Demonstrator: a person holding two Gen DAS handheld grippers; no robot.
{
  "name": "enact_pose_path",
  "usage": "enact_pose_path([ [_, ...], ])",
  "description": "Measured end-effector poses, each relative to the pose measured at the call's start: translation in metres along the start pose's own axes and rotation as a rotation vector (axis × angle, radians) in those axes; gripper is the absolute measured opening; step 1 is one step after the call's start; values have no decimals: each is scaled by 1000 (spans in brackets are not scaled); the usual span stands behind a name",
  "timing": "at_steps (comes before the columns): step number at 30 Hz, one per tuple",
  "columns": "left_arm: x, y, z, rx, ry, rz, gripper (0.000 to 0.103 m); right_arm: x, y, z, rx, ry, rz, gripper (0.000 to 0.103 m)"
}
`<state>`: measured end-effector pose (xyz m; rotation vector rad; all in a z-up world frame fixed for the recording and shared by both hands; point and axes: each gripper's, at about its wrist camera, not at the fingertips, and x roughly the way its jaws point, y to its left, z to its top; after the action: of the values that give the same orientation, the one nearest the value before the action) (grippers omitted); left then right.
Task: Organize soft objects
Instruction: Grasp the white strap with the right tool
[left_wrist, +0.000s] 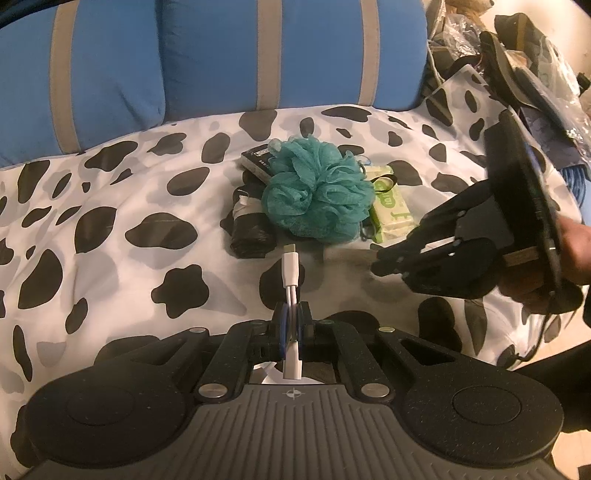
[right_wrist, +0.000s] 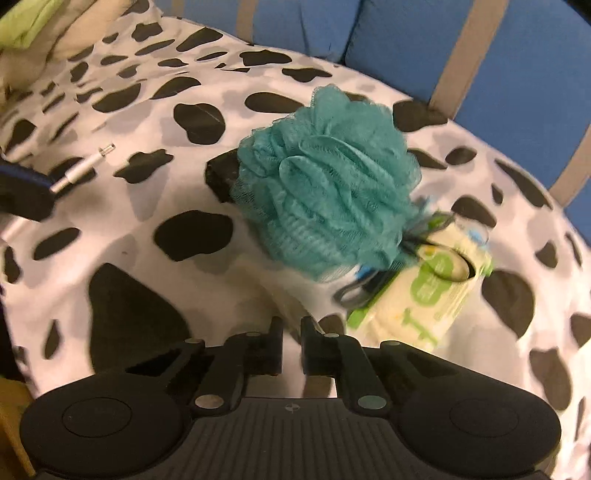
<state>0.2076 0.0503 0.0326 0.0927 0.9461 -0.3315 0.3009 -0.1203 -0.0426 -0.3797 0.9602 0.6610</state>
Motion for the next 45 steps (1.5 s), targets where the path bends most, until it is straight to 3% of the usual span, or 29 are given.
enact_pose_path([
  [2, 0, 0, 0, 0, -1, 2, 6, -7, 4, -2, -48, -40, -4, 15],
  [3, 0, 1, -1, -1, 0, 3, 6, -9, 6, -2, -73, -56, -17, 25],
  [4, 1, 1, -1, -2, 1, 4, 6, -9, 7, -2, -94, -68, -33, 43],
  [5, 1, 1, -1, -2, 2, 5, 6, -9, 8, -3, -108, -81, -41, 48],
  [11, 2, 1, 0, 1, 5, 3, 6, 5, 0, 0, -68, -74, -40, 50],
  [15, 2, 0, 0, 1, 5, 2, 6, 16, -10, -2, -11, -46, -39, 48],
  [17, 2, 0, 0, 1, 6, 3, 6, 18, -15, -3, 26, -49, -7, 42],
  [22, 3, -1, 0, 2, 8, 3, 6, 17, -5, -2, 12, -33, 27, 9],
  [23, 3, -1, 0, 2, 8, 2, 6, 16, -1, -1, -2, -29, 22, 6],
  [34, -1, -1, -4, -30, 4, 0, 6, -16, 13, -6, -15, -32, 11, 4],
  [45, -13, -16, -14, -57, -14, -24, 6, -69, 15, -32, 135, -83, -26, 4],
])
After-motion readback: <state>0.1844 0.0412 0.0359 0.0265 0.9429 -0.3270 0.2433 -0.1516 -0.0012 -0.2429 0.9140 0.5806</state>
